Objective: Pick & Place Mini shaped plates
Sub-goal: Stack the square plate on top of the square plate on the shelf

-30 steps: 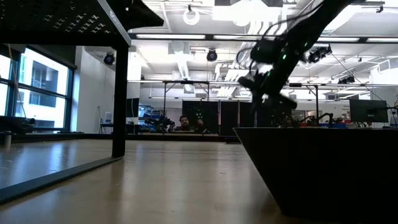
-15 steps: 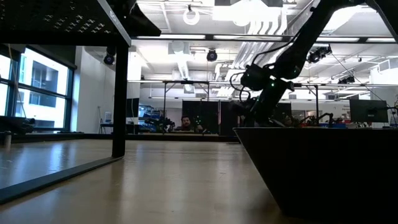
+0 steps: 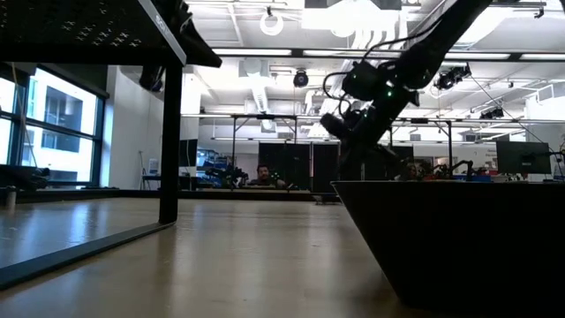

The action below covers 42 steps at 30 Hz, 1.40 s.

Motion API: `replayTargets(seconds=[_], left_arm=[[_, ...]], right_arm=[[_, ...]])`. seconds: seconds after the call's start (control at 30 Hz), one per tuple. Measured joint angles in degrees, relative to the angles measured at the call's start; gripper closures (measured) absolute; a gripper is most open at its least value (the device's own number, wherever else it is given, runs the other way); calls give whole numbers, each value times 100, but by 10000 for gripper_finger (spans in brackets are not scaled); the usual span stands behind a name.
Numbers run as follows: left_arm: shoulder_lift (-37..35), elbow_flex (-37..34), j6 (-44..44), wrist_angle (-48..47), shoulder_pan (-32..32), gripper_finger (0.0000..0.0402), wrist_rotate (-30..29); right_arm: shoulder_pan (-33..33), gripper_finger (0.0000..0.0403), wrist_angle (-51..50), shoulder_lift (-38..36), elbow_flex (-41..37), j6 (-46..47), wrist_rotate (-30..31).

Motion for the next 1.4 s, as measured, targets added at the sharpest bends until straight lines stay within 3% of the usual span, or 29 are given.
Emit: replayTargets(seconds=[0.1, 0.27, 0.43, 0.57, 0.7, 0.93, 1.0, 1.2, 1.4], left_arm=[[2, 0, 0, 20, 0, 392, 141], [22, 0, -4, -53, 0, 358, 139], [129, 0, -6, -52, 0, 338, 48], [173, 0, -7, -71, 0, 338, 32], [173, 2, -7, -84, 0, 338, 31], [173, 2, -9, -81, 0, 338, 29], [173, 2, -8, -82, 0, 338, 2], [170, 2, -9, -83, 0, 338, -20], [170, 2, -9, -83, 0, 338, -28]], right_arm=[[141, 401, -226, -221, -2, -206, -120], [162, 377, -708, -173, -4, 167, 320], [-124, 319, -538, 218, 0, 195, 270], [-247, 298, 144, 560, -1, 192, -26], [-271, 312, 442, 889, -2, 336, -275], [-255, 390, 502, 1007, -2, 259, -272], [-255, 397, 624, 1001, -2, 197, -351], [-233, 345, 728, 818, 2, -247, -1088], [237, 274, 825, 701, 351, -2027, -1430]])
